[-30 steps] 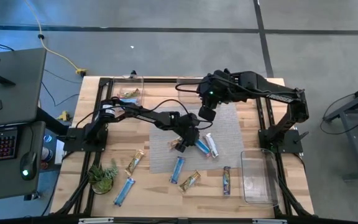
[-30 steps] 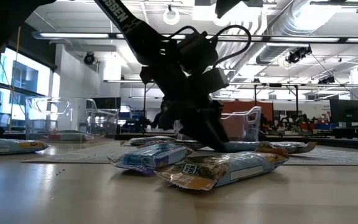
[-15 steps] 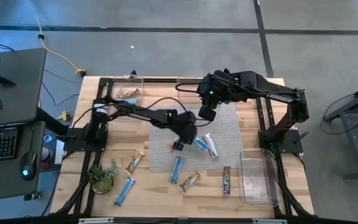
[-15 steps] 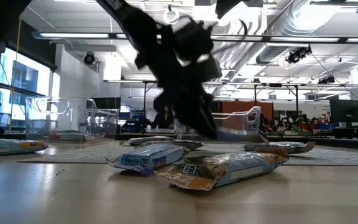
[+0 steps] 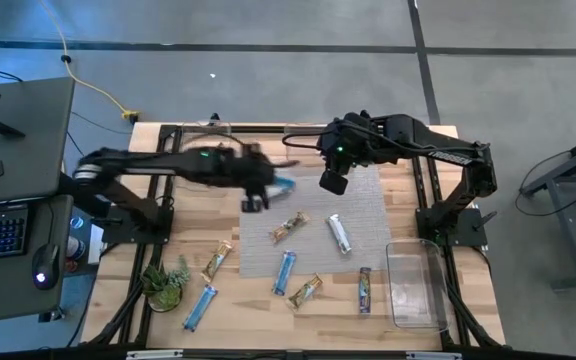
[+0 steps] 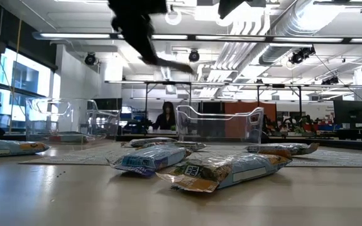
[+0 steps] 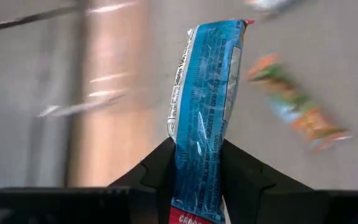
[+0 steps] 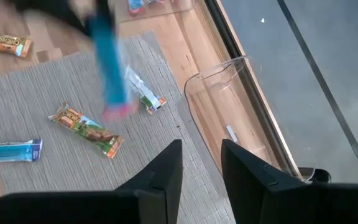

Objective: Pick and place Granola Bars by type
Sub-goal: Put the red granola bar into the top left transparent bin

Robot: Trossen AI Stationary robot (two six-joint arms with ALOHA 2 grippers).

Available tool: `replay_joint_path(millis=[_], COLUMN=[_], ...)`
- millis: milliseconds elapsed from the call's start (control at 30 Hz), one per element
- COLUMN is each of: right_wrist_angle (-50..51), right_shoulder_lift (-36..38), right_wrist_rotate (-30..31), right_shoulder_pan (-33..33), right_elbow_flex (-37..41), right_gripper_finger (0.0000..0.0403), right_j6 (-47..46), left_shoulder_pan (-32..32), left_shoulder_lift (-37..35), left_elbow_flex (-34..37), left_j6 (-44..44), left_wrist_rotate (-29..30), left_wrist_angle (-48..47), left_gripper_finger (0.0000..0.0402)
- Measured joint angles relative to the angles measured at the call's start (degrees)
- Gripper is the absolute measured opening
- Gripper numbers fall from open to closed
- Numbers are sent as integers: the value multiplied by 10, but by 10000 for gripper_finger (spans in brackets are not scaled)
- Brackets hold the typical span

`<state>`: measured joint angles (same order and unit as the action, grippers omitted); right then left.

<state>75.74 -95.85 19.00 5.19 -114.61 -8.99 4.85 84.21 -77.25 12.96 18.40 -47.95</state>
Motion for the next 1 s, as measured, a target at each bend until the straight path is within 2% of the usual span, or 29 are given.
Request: replay_joint_path(millis=[67, 133, 267, 400, 567, 767, 867, 1000], right_wrist_angle=[-1, -1, -4, -6, -15, -52, -82, -116], right_shoulder_lift=[0, 0, 0, 0, 0, 0, 0, 0], right_wrist_rotate=[0, -1, -4, -5, -3, -9, -27, -66], right_shoulder_pan=[0, 0, -1, -5, -8, -8, -8, -8], right_elbow_flex=[0, 0, 3, 27, 75, 137, 158, 162], right_gripper_finger=[94, 94, 94, 94, 94, 94, 94, 94], right_j6=[0, 0, 0, 0, 0, 3, 17, 36], left_shoulder_pan=[0, 1, 25, 80, 172, 272, 299, 304], left_shoulder_lift=[-45, -89, -161, -231, -294, -300, -289, -268], left_elbow_flex=[0, 0, 11, 86, 195, 293, 329, 359], left_j6=[-19, -45, -123, -178, -149, -76, -32, 56], left_wrist_rotate=[70, 112, 110, 127, 87, 50, 7, -33], left_wrist_angle=[-50, -85, -163, -176, -159, -141, -123, -124], left_gripper_finger=[103, 103, 103, 103, 103, 103, 103, 103])
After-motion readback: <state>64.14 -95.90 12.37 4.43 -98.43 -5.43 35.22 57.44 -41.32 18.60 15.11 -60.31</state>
